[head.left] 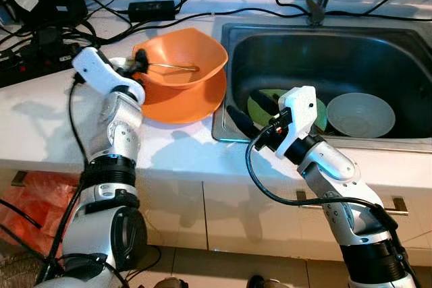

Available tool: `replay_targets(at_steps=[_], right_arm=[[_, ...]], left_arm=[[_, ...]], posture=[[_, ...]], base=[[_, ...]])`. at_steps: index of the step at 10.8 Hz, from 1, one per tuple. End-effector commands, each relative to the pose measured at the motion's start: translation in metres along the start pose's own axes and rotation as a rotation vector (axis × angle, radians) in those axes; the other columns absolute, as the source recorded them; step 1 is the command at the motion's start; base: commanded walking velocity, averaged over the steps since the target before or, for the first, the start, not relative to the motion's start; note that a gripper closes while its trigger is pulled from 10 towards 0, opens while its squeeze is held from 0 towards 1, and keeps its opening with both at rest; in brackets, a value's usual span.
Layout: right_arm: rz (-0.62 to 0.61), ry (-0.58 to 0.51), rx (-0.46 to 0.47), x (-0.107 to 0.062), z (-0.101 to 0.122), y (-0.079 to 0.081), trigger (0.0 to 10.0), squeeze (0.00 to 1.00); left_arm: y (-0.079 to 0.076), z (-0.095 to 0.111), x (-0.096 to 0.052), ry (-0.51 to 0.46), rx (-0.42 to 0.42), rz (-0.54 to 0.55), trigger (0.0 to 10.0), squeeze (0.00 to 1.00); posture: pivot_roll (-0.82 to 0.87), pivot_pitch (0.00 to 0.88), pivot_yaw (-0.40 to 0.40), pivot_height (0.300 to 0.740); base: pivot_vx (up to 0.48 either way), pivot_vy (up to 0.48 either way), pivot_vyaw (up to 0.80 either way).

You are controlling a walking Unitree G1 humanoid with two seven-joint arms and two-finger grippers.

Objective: Kitchen organization

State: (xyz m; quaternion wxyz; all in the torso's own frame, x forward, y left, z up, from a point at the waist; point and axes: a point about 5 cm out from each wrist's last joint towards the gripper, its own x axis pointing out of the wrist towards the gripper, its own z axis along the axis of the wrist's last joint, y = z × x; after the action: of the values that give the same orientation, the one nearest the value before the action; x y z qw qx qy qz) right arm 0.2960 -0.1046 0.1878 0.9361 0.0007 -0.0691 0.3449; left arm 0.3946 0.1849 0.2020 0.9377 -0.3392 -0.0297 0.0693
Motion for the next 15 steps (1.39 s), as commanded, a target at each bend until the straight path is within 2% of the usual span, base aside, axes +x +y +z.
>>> replay_targets(at_steps=[1, 2, 3, 4, 9, 15], right_arm=[[0.041, -0.015, -0.012, 0.001, 0.007, 0.006, 10.0, 0.0], [0.064, -0.014, -0.005, 0.0, 0.007, 0.008, 10.0, 0.0], [0.102, -0.006, 0.001, -0.002, 0.007, 0.011, 10.0, 0.0], [0.133, 0.003, 0.005, -0.004, 0.007, 0.013, 10.0, 0.0], [0.144, 0.008, 0.001, -0.005, 0.007, 0.013, 10.0, 0.0], [0.125, -0.007, -0.006, -0.002, 0.007, 0.012, 10.0, 0.0]], left_arm=[[-0.004, -0.004, 0.002, 0.039, -0.049, -0.017, 10.0, 0.0], [-0.004, -0.004, 0.002, 0.044, -0.076, -0.015, 10.0, 0.0], [-0.004, -0.003, 0.002, 0.038, -0.083, -0.017, 1.1, 0.0], [-0.003, -0.003, 0.002, 0.038, -0.089, -0.02, 0.0, 0.0], [-0.004, 0.006, 0.003, -0.005, -0.101, -0.021, 0.0, 0.0], [-0.004, 0.008, 0.003, -0.008, -0.106, -0.027, 0.0, 0.0]], posture=[[0.01, 0.116, 0.044, 0.74], [0.01, 0.117, 0.045, 0.74], [0.01, 0.116, 0.043, 0.74], [0.01, 0.117, 0.041, 0.74], [0.01, 0.112, 0.04, 0.74], [0.01, 0.109, 0.041, 0.74]], base=[[0.0, 0.0, 0.0], [0.0, 0.0, 0.0], [0.0, 0.0, 0.0], [0.0, 0.0, 0.0], [0.0, 0.0, 0.0], [0.0, 0.0, 0.13]])
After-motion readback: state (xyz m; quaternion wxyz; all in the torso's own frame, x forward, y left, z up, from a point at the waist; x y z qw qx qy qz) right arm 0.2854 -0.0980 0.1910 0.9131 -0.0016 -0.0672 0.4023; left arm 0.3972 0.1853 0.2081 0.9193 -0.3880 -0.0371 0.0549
